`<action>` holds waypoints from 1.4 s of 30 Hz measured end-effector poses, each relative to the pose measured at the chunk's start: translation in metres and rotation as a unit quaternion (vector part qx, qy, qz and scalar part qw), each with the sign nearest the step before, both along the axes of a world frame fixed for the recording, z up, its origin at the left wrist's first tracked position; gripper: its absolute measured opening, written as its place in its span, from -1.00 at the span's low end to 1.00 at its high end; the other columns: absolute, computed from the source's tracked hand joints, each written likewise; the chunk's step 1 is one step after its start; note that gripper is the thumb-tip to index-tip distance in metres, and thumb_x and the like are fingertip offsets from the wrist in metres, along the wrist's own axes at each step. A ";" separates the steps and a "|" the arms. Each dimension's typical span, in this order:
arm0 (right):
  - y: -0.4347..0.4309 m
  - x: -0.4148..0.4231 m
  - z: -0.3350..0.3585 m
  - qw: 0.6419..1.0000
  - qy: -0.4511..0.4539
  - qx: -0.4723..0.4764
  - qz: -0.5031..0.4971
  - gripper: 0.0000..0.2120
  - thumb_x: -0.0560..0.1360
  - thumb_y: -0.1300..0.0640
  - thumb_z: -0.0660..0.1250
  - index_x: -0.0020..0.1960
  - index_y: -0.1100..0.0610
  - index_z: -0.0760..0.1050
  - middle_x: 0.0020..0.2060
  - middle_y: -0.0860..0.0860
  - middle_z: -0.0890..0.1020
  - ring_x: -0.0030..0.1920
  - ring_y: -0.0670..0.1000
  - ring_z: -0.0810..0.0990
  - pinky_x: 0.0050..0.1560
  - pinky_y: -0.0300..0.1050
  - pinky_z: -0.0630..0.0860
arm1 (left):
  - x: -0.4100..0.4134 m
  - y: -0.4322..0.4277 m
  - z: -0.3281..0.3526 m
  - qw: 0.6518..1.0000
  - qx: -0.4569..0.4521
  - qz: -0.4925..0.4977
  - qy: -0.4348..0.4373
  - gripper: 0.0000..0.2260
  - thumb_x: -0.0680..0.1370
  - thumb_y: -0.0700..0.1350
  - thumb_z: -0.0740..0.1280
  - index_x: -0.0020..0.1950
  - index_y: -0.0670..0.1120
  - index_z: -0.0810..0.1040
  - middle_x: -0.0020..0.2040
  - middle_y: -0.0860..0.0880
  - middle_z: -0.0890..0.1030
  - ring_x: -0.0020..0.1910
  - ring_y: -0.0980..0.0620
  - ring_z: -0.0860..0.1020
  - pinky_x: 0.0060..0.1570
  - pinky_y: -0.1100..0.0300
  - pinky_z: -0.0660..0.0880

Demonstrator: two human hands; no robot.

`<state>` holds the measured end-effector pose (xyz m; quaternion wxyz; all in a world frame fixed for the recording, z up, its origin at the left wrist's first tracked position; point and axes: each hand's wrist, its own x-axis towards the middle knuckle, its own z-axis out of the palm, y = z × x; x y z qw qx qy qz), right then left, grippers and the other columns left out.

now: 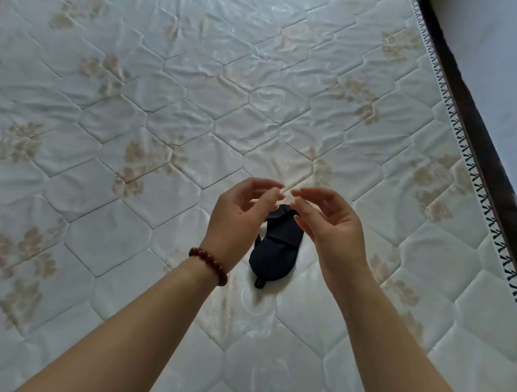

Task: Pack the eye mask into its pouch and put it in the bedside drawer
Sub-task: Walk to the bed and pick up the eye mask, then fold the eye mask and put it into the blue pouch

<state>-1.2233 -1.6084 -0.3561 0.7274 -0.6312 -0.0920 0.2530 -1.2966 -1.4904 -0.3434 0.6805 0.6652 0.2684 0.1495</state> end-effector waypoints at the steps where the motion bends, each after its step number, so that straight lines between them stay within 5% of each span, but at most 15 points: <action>1: 0.002 0.003 -0.013 1.000 0.000 -0.007 -0.005 -0.86 0.44 0.23 0.43 -0.14 -0.01 0.61 -0.11 -0.06 0.71 -0.07 -0.05 0.69 -0.10 -0.30 0.53 | 0.005 0.001 -0.014 1.000 -0.001 -0.007 0.008 -0.93 0.51 -0.08 0.33 -0.08 0.02 0.61 -0.12 0.04 0.69 -0.16 0.18 0.65 -0.24 0.46 0.47; 8: 0.014 0.018 -0.104 0.991 -0.010 -0.113 -0.072 -0.78 0.44 0.29 0.40 -0.26 -0.01 0.58 -0.33 -0.14 0.68 -0.22 -0.15 0.66 -0.17 -0.30 0.54 | 0.027 0.007 -0.107 0.993 0.045 -0.048 0.094 -0.83 0.48 -0.17 0.35 -0.14 0.13 0.57 -0.13 0.13 0.65 -0.08 0.17 0.62 -0.10 0.35 0.53; 12: 0.015 0.021 -0.147 0.982 -0.005 -0.171 -0.080 -0.74 0.44 0.27 0.39 -0.30 -0.07 0.58 -0.28 -0.13 0.68 -0.17 -0.12 0.66 -0.14 -0.28 0.52 | 0.028 0.012 -0.152 0.984 0.063 -0.050 0.157 -0.82 0.47 -0.18 0.33 -0.11 0.12 0.56 -0.09 0.09 0.63 -0.05 0.11 0.61 -0.04 0.21 0.56; 17: 0.006 0.020 -0.181 0.968 -0.009 -0.243 -0.060 -0.69 0.43 0.29 0.36 -0.33 -0.10 0.56 -0.36 -0.21 0.63 -0.32 -0.28 0.57 -0.25 -0.39 0.45 | 0.025 0.014 -0.191 0.954 0.121 -0.083 0.263 -0.79 0.43 -0.16 0.33 -0.03 0.14 0.50 0.07 0.09 0.52 -0.03 0.15 0.49 -0.07 0.27 0.43; 22: -0.001 0.008 -0.198 0.948 -0.045 -0.309 0.068 -0.74 0.46 0.29 0.29 -0.01 -0.05 0.56 -0.05 -0.16 0.62 0.01 -0.14 0.54 0.05 -0.22 0.47 | 0.021 0.011 -0.211 0.931 0.126 -0.132 0.318 -0.70 0.45 -0.15 0.32 0.15 0.06 0.50 0.19 -0.01 0.50 0.10 0.06 0.48 0.00 0.22 0.41; 25: 0.000 0.002 -0.203 0.929 -0.076 -0.341 0.125 -0.59 0.45 0.36 0.19 0.23 0.07 0.49 0.19 -0.03 0.55 0.20 -0.06 0.46 0.22 -0.25 0.34 | 0.019 0.007 -0.214 0.924 0.106 -0.163 0.330 -0.64 0.44 -0.19 0.29 0.20 0.10 0.49 0.17 -0.04 0.52 0.12 0.00 0.52 0.07 0.12 0.52; 29: 0.001 -0.001 -0.205 0.907 -0.074 -0.372 0.185 -0.35 0.30 0.49 0.14 0.36 0.14 0.38 0.38 0.04 0.39 0.42 0.00 0.30 0.32 -0.30 0.18 | 0.016 0.007 -0.216 0.924 0.094 -0.166 0.331 -0.60 0.43 -0.28 0.26 0.21 0.06 0.49 -0.16 0.09 0.54 -0.21 0.15 0.55 -0.25 0.33 0.47; 37: -0.014 -0.015 -0.204 0.820 -0.153 -0.433 0.343 -0.16 0.31 0.39 0.31 0.52 0.05 0.10 0.54 -0.08 0.08 0.55 -0.01 -0.03 0.47 -0.12 0.11 | 0.000 0.008 -0.213 0.919 0.077 -0.155 0.353 -0.68 0.47 -0.22 0.29 0.21 -0.01 0.51 0.09 -0.06 0.59 0.03 0.01 0.57 0.07 0.16 0.50; 42: -0.022 -0.029 -0.204 0.806 -0.224 -0.448 0.315 -0.27 0.39 0.36 0.25 0.50 0.04 0.14 0.53 -0.10 0.13 0.53 -0.06 0.05 0.44 -0.18 0.16 | -0.012 0.009 -0.206 0.920 0.076 -0.150 0.355 -0.67 0.48 -0.21 0.30 0.23 -0.03 0.51 0.12 -0.07 0.59 0.03 0.04 0.54 0.09 0.21 0.44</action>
